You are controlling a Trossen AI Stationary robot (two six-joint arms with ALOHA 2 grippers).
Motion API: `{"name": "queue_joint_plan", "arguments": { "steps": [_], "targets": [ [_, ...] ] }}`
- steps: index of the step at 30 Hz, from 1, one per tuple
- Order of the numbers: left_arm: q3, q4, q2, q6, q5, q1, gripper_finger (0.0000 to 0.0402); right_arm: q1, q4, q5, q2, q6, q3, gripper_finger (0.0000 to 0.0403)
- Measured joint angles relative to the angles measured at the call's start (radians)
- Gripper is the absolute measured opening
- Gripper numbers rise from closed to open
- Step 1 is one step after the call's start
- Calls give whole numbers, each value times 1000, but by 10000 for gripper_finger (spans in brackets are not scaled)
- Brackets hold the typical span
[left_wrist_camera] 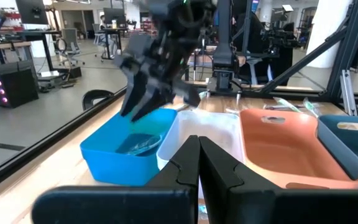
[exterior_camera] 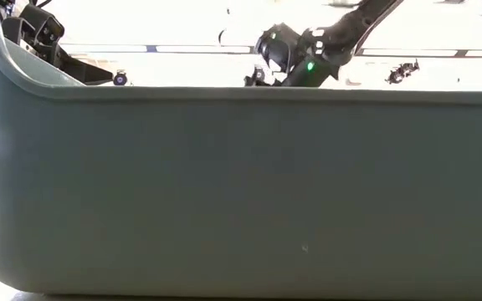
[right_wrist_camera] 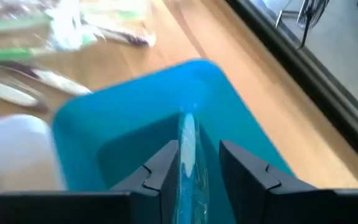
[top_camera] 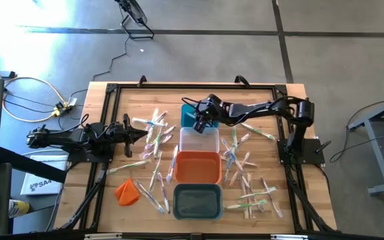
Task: Pick & Place Toothbrushes
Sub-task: Put the green toothbrush into the transparent bin
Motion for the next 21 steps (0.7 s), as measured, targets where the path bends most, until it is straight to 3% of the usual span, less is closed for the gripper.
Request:
{"name": "queue_joint_plan", "arguments": {
  "steps": [9,21],
  "targets": [
    [0,0,0,0,-1,0,1,26,4,-74,-126,0,0,49],
    [0,0,0,0,0,0,1,35,12,-70,-140,10,0,13]
  ]
}}
